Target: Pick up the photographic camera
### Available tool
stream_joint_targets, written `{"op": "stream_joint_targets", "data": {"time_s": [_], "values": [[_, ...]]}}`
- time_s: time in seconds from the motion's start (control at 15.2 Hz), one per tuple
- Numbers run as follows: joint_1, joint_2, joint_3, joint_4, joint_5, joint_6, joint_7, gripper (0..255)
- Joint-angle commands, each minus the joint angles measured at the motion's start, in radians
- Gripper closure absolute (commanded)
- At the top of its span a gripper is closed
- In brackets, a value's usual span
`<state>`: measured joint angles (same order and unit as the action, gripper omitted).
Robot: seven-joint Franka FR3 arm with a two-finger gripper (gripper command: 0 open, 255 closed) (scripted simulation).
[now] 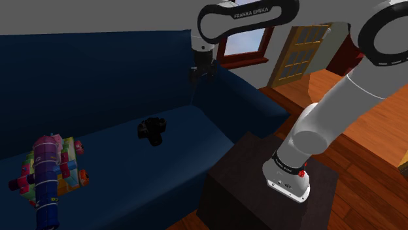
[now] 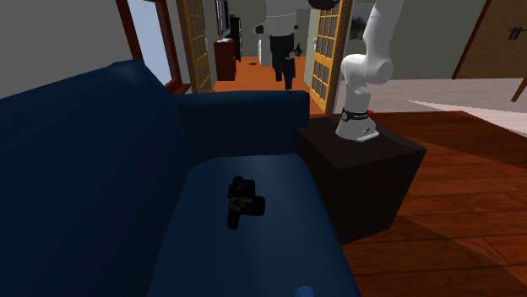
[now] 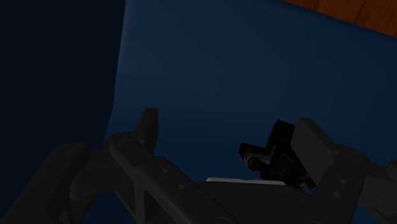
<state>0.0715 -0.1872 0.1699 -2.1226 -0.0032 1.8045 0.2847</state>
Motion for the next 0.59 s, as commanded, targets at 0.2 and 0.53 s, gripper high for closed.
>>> {"op": "stream_joint_targets", "data": {"time_s": [0.2, 0.53], "values": [[0.022, 0.209, 0.039, 0.132, -0.028, 0.013, 0.093, 0], [0.056, 0.425, 0.056, 0.294, -0.064, 0.001, 0.175, 0]]}}
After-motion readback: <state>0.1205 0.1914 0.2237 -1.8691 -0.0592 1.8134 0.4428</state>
